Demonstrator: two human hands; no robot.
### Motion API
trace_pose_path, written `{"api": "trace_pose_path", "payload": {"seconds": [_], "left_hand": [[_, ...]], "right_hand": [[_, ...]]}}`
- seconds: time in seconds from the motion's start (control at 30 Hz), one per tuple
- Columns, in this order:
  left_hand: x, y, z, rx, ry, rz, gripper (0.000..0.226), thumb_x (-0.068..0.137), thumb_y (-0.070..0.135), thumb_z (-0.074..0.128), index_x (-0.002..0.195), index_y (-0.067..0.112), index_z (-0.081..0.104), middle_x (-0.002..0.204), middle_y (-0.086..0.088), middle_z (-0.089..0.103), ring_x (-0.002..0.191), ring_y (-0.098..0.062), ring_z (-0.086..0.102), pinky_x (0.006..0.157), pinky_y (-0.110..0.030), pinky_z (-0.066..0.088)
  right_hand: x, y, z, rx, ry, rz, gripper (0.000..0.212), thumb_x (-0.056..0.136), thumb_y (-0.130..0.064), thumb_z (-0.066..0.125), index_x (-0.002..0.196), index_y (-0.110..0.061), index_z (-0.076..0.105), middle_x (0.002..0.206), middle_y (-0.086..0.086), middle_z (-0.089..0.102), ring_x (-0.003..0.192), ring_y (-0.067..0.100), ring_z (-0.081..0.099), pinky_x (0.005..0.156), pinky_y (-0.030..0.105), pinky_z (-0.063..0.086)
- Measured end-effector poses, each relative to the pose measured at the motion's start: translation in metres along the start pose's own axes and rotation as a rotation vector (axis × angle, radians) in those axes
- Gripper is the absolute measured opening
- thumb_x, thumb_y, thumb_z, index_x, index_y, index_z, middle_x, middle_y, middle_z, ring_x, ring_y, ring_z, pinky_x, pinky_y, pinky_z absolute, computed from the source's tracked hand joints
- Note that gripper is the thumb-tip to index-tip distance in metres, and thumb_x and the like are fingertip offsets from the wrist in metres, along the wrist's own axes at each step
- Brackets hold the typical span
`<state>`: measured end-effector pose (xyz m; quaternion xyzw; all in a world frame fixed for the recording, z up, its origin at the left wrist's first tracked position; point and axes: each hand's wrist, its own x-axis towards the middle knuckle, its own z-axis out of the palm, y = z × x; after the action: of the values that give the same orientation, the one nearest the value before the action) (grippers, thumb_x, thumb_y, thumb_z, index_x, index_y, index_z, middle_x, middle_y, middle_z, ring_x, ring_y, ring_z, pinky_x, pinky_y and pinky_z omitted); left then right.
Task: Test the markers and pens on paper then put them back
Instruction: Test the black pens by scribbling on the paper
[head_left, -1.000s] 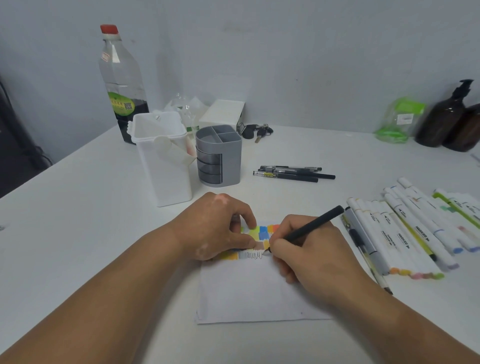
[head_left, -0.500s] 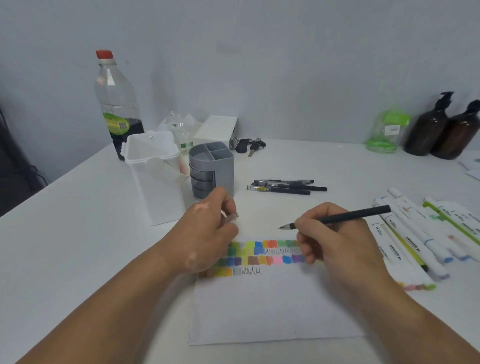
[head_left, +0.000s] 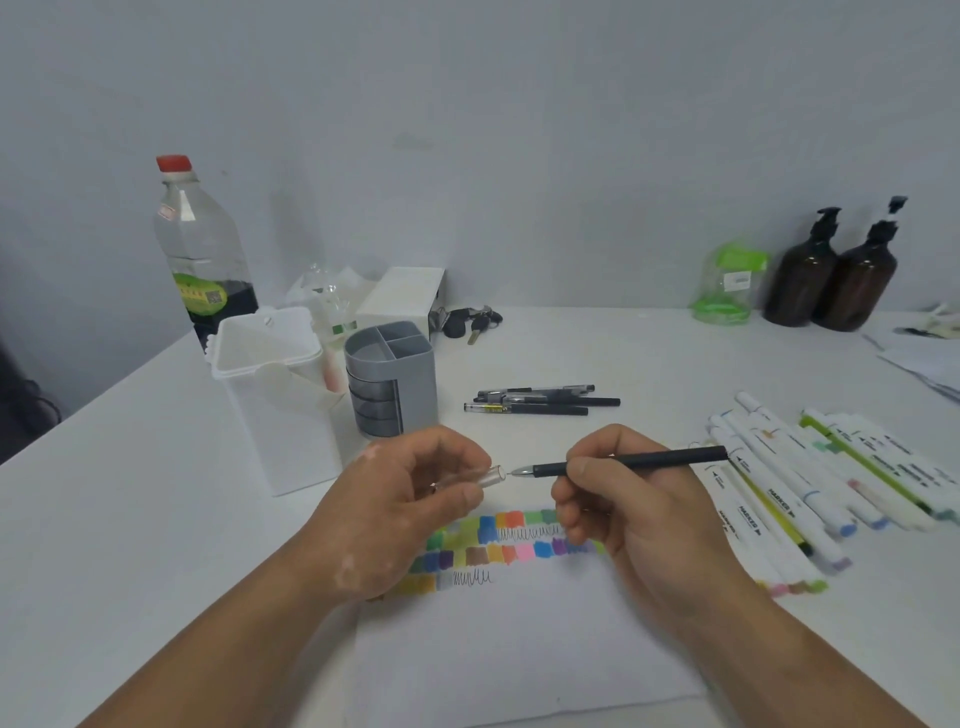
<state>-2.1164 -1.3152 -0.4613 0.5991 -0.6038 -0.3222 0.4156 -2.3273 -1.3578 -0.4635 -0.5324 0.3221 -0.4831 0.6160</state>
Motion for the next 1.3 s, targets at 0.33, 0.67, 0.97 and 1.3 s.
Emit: {"api": "trace_pose_path", "payload": {"seconds": [0.33,0.67,0.97,1.3], "left_hand": [[-0.004,0.001,0.006,-0.146,-0.041,0.089,0.025,0.080,0.012,0.080,0.091,0.034,0.076,0.091,0.001,0.077,0.088,-0.016,0.075,0.085,-0.033,0.061],[-0.005,0.004,0.006,-0.169,-0.013,0.138,0.020,0.070,0.032,0.078,0.089,0.034,0.076,0.086,0.006,0.077,0.085,-0.014,0.074,0.078,-0.026,0.060],[-0.001,-0.003,0.002,-0.042,-0.082,0.072,0.028,0.086,0.007,0.077,0.089,0.034,0.075,0.082,0.010,0.071,0.078,-0.013,0.069,0.076,-0.029,0.057],[0.001,-0.009,0.009,0.073,-0.004,0.040,0.031,0.082,0.021,0.082,0.097,0.044,0.067,0.093,0.018,0.068,0.070,-0.011,0.066,0.056,-0.025,0.057]], "right_hand": [[-0.004,0.006,0.006,-0.205,-0.062,0.000,0.011,0.075,-0.016,0.086,0.084,-0.015,0.080,0.062,0.005,0.069,0.056,0.018,0.064,0.054,0.024,0.052],[-0.002,0.002,0.004,-0.174,-0.127,-0.002,0.020,0.073,-0.027,0.091,0.086,-0.016,0.080,0.064,0.005,0.068,0.056,0.019,0.062,0.054,0.026,0.052],[-0.002,-0.030,-0.023,-0.486,-0.428,0.190,0.040,0.080,-0.057,0.063,0.096,-0.022,0.076,0.086,0.015,0.079,0.063,0.016,0.060,0.058,0.028,0.046],[-0.006,-0.015,-0.012,-1.203,-0.127,0.023,0.012,0.078,-0.034,0.074,0.082,-0.033,0.064,0.075,-0.015,0.072,0.063,-0.005,0.060,0.054,0.014,0.043]]}}
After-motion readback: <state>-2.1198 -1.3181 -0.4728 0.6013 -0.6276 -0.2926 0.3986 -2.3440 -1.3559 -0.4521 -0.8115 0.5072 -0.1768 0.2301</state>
